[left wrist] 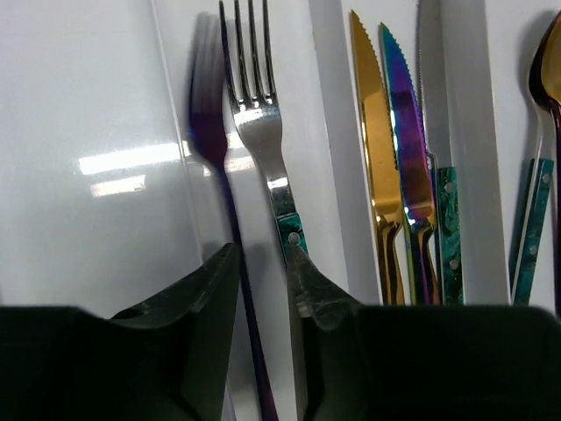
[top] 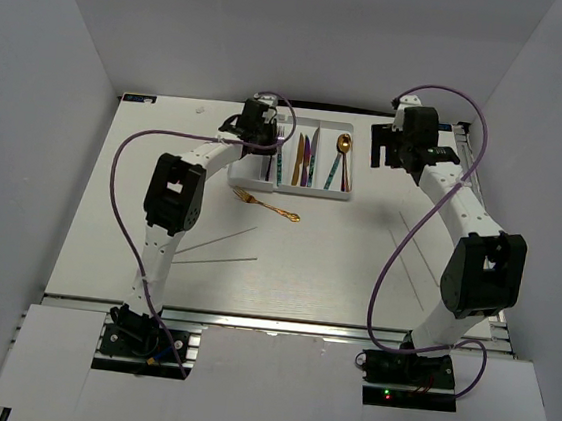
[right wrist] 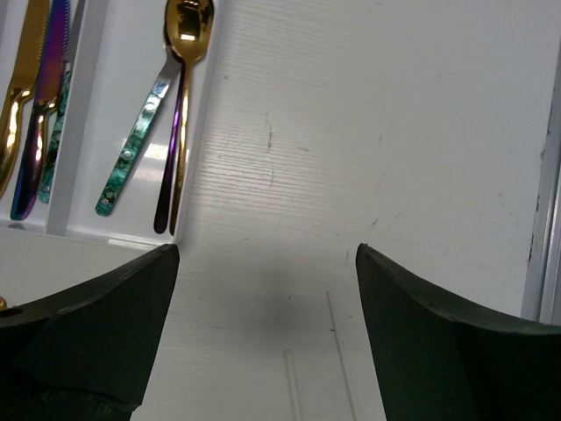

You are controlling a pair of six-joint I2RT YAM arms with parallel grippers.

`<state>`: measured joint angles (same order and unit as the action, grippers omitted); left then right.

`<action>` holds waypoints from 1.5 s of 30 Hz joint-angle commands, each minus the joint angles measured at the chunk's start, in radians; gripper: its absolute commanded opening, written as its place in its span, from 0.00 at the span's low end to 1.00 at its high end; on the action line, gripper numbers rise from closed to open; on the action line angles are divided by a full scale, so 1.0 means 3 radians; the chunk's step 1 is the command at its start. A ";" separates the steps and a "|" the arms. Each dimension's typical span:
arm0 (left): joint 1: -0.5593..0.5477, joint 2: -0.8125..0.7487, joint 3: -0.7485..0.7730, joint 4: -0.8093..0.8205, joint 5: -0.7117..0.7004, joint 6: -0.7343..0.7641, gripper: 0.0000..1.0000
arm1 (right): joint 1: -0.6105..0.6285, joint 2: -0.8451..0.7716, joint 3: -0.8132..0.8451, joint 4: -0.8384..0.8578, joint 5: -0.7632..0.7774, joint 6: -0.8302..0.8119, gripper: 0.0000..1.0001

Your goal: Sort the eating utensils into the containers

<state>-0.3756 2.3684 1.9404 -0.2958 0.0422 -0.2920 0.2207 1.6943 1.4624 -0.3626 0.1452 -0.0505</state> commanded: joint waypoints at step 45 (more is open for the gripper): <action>0.1819 -0.2848 -0.1477 -0.0538 0.0535 -0.0162 0.89 | 0.1949 0.2017 0.1890 -0.1461 -0.0888 -0.1197 0.73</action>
<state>0.1684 1.5753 1.5112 -0.4667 0.1928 -0.3309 0.8154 2.3066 2.0178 -0.8333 -0.1326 -0.4015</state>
